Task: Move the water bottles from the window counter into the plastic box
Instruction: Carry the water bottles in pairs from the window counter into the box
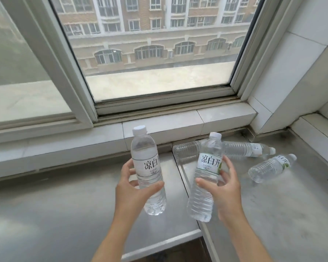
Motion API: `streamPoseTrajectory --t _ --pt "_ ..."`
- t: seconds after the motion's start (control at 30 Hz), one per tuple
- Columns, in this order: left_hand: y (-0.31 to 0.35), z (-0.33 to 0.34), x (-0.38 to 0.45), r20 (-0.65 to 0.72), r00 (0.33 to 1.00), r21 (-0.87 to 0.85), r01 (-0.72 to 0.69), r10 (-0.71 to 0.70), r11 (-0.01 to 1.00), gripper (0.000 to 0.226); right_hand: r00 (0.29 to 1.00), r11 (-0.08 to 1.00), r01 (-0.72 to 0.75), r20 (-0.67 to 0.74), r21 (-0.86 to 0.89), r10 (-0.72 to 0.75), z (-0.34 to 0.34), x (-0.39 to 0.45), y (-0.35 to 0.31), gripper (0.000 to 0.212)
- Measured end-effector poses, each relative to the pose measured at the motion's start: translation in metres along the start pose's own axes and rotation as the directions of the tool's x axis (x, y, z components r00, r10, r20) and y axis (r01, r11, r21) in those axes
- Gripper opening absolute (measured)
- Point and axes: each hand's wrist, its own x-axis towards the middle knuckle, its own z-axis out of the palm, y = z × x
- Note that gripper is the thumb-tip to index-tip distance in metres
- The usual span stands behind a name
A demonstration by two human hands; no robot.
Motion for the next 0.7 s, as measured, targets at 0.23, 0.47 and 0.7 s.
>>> streamPoseTrajectory --t 0.23,0.47,0.7 --pt "0.009 -0.058 -0.088 -0.154 0.988 -0.036 -0.029 0.023 0.999 0.089 0.959 0.993 0.115 0.261 -0.02 -0.106 0.024 -0.072 -0.022 0.097" --pt "0.008 -0.139 -0.169 -0.336 0.942 -0.094 -0.024 -0.009 0.995 0.084 0.839 0.98 0.189 0.53 -0.066 -0.126 0.071 -0.145 -0.038 0.103" --pt "-0.02 -0.236 -0.252 -0.506 0.86 -0.166 -0.018 -0.07 0.986 0.091 0.635 0.966 0.254 0.762 -0.046 -0.131 0.142 -0.234 -0.025 0.104"
